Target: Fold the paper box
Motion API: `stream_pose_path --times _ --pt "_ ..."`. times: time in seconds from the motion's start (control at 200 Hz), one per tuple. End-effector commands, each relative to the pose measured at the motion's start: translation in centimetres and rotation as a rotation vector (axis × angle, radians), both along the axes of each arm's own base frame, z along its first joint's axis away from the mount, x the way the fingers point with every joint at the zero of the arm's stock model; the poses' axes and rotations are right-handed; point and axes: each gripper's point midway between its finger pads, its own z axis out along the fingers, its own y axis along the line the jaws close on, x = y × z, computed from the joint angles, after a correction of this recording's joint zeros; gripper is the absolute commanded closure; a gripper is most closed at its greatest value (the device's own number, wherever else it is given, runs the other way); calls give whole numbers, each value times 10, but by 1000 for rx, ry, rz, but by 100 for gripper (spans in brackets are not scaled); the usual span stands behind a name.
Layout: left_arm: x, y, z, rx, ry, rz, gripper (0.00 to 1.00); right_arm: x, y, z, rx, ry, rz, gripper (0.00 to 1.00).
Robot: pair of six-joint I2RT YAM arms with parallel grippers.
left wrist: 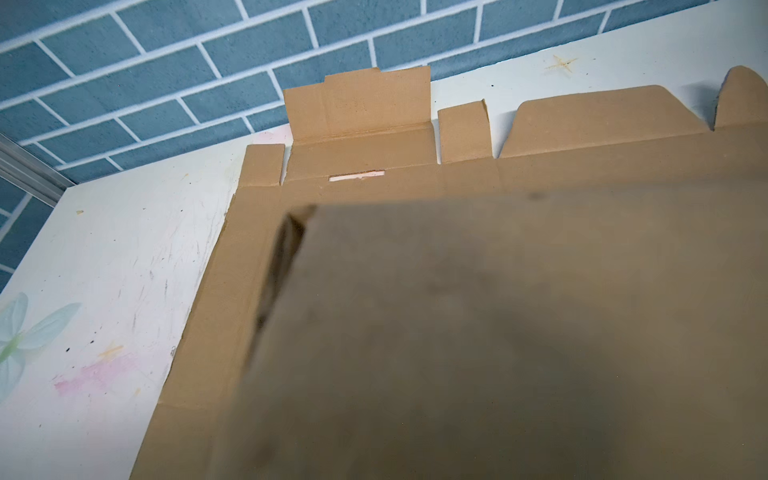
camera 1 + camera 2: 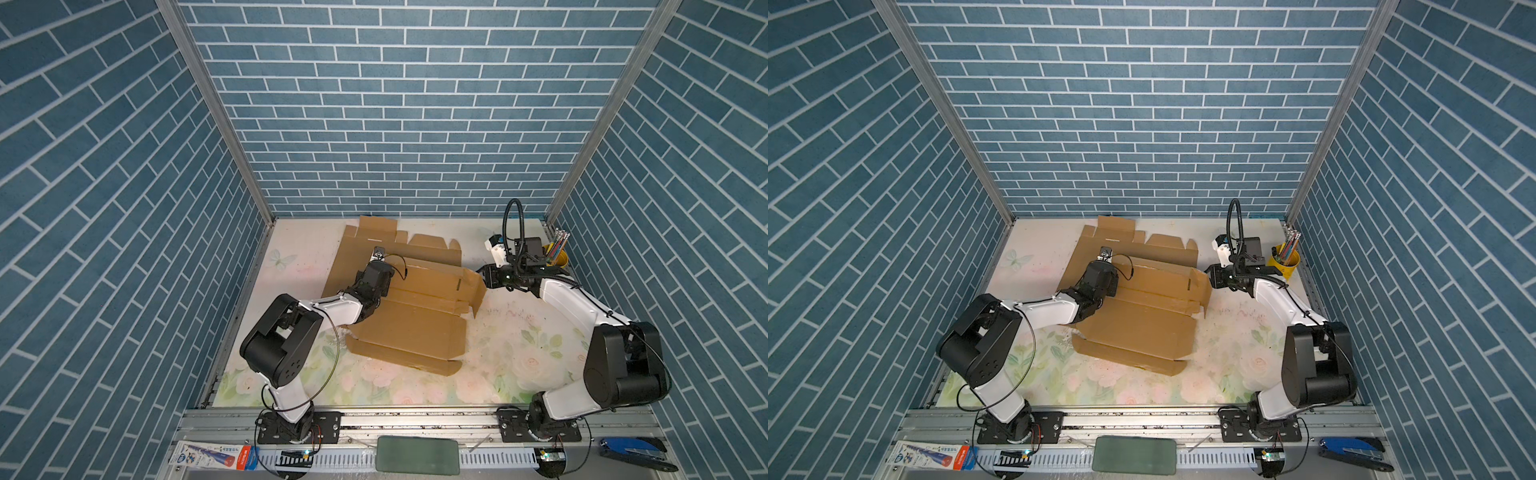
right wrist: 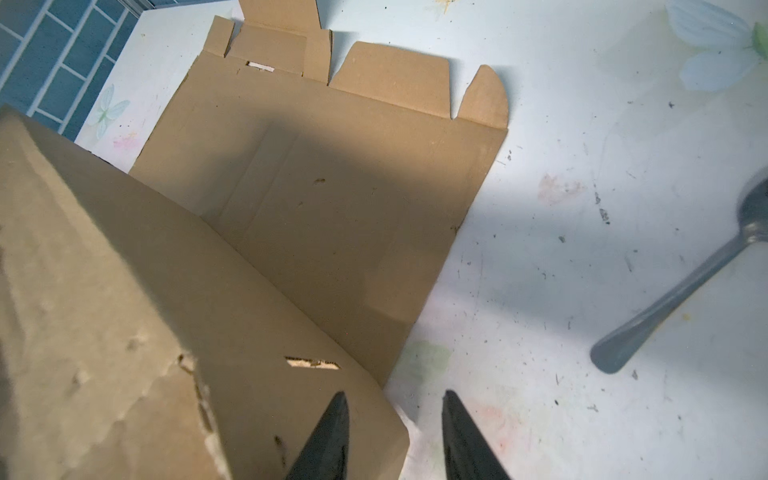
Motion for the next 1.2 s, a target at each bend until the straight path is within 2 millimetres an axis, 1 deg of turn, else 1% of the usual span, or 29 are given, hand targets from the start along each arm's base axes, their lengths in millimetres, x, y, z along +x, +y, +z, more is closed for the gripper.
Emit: stream_pose_path --times 0.0,0.075,0.15,0.23,0.255,0.3,0.365,0.495,0.585,0.685,0.75,0.8,0.845,0.89,0.925,1.045,1.115,1.195 --pt "-15 7 -21 34 75 6 100 -12 2 -8 -14 38 -53 63" --pt "-16 7 -21 28 73 11 100 -14 4 -14 -34 72 -102 64" --pt "-17 9 -21 30 75 18 100 -16 0 -21 -42 120 -172 66" --pt "-18 11 -20 28 74 24 100 -20 -1 -22 -28 147 -223 68" --pt "-19 11 -20 24 74 27 100 -20 1 -21 -7 158 -233 68" --pt "-19 10 -21 12 76 31 100 -22 11 -17 33 165 -227 68" --pt "-19 9 -21 -4 78 33 100 -22 17 -9 77 152 -254 68" --pt "-19 7 -23 -26 80 38 100 -13 33 15 216 108 -263 68" --pt "-18 6 -22 -29 77 38 100 -11 41 20 249 105 -224 68" --pt "-18 7 -21 -26 74 39 100 -15 43 11 225 122 -196 68" --pt "-18 8 -21 -23 74 44 100 -22 42 1 195 132 -162 67" --pt "-19 10 -24 -18 80 47 100 -29 35 -7 124 128 -144 65" --pt "-20 12 -26 -11 86 50 100 -36 25 -14 57 125 -122 60" --pt "-21 13 -27 -11 88 51 100 -41 18 -20 19 132 -104 58" --pt "-21 14 -28 -6 92 51 100 -45 16 -22 9 139 -85 57" --pt "-22 18 -30 -1 98 55 100 -56 16 -32 -12 164 -24 53" --pt "-23 18 -31 2 102 54 100 -62 11 -39 -49 170 -22 51" --pt "-24 19 -31 2 103 55 100 -69 12 -40 -50 178 12 49"
